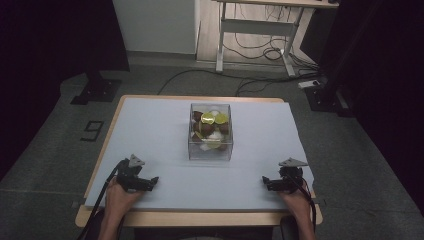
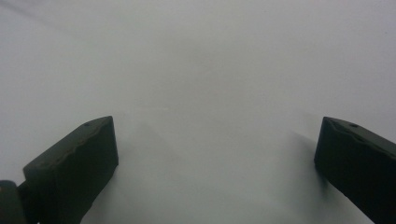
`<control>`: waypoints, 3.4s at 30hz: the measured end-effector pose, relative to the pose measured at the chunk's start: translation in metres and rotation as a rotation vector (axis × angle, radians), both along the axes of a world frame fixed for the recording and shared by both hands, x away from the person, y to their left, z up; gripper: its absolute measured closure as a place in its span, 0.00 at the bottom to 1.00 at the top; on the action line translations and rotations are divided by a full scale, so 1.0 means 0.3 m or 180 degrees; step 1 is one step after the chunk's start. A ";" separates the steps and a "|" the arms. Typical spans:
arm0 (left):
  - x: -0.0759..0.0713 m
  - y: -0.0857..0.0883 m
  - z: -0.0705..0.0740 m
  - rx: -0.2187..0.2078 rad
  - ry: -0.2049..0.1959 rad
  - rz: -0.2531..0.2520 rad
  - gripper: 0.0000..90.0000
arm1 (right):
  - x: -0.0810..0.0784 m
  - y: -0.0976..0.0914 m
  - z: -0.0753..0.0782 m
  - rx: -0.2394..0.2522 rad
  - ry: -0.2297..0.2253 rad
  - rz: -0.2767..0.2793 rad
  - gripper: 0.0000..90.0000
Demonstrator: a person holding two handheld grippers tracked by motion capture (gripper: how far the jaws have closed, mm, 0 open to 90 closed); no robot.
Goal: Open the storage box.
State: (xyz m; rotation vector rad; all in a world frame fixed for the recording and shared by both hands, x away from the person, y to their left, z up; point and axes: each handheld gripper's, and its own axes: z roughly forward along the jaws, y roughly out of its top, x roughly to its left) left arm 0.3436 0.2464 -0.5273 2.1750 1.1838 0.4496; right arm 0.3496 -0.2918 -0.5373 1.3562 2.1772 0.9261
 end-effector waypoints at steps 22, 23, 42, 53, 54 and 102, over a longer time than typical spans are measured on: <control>0.001 0.001 0.001 -0.0014 0.0012 0.0000 0.00 | 0.002 0.002 0.003 -0.0008 0.0022 -0.0003 0.00; 0.001 0.000 0.002 -0.0002 0.0007 -0.0008 0.00 | 0.004 0.004 0.005 -0.0019 0.0041 -0.0011 0.00; -0.036 -0.044 0.070 -0.0426 -0.0061 -0.0335 0.05 | -0.004 0.053 0.075 0.0084 0.0034 0.0266 0.11; -0.034 -0.113 0.108 -0.0525 -0.0129 -0.0565 0.08 | 0.002 0.113 0.104 0.0126 -0.0034 0.0494 0.08; -0.033 -0.122 0.110 -0.0539 -0.0133 -0.0598 0.08 | 0.003 0.115 0.107 0.0137 -0.0034 0.0496 0.07; 0.098 -0.385 0.199 -0.0581 -0.0314 -0.1050 0.45 | 0.069 0.319 0.189 0.0459 -0.0142 0.0940 0.37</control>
